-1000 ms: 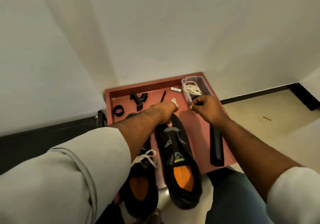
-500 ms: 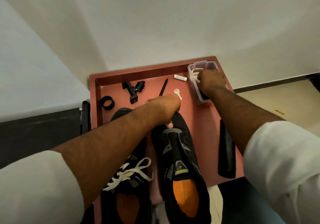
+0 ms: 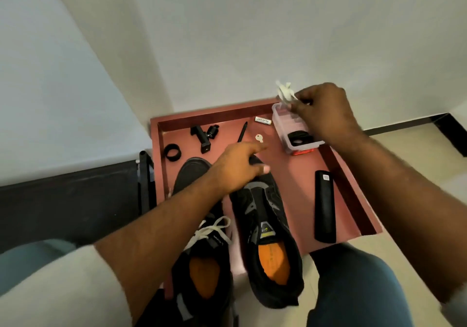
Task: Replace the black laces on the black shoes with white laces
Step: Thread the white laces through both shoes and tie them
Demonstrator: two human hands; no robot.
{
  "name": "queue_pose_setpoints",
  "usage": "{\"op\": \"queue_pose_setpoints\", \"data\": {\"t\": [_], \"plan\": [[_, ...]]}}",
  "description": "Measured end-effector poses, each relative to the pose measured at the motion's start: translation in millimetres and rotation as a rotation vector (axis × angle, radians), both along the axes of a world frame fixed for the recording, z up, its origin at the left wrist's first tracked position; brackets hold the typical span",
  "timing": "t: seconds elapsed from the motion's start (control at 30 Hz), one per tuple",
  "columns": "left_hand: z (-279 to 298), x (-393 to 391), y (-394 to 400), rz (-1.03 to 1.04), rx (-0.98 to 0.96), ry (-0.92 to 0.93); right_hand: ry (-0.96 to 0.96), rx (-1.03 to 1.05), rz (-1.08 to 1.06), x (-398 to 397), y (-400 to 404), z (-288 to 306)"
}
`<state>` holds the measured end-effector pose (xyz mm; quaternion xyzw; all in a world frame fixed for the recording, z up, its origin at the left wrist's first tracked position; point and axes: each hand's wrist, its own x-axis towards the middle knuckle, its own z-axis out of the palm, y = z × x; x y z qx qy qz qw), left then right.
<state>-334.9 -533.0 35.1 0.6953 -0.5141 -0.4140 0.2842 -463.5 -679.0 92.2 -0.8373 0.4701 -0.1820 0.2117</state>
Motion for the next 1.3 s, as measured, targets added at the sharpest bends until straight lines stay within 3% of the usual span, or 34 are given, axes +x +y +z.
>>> {"op": "queue_pose_setpoints", "data": {"t": [0.1, 0.2, 0.33, 0.47, 0.6, 0.73, 0.87, 0.97, 1.03, 1.1, 1.2, 1.3], "plan": [[29, -16, 58, 0.337, -0.140, 0.568, -0.181, 0.195, 0.145, -15, 91, 36], [42, -26, 121, 0.424, -0.154, 0.862, -0.293, 0.529, 0.242, -25, 174, 40], [38, -35, 190, 0.644, -0.102, 0.874, -0.459, 0.778, 0.166, -40, 240, 21], [35, -19, 213, 0.964, -0.149, 0.958, -0.591, 0.784, -0.142, -63, 278, 2], [23, 21, 224, 1.248, -0.255, 1.024, -0.977, 0.945, -0.525, -98, 275, -13], [15, 53, 231, 1.393, -0.280, 0.795, -1.101, 0.851, -0.798, -132, 254, -14], [6, 61, 228, 1.248, -0.257, 0.413, -1.149, 0.777, -0.935, -147, 231, -4], [10, 50, 228, 1.094, -0.078, 0.389, -1.143, 0.728, -0.955, -150, 223, 2], [17, 39, 228, 0.821, 0.103, 0.431, -0.997, 0.701, -0.806, -141, 224, 1], [24, 27, 227, 0.553, 0.171, 0.598, -0.734, 0.658, -0.545, -126, 236, -3], [34, 12, 222, 0.453, 0.112, 0.867, -0.370, 0.586, -0.140, -89, 263, -11], [32, 7, 219, 0.399, 0.025, 0.952, -0.108, 0.416, 0.121, -53, 286, -22]]}}
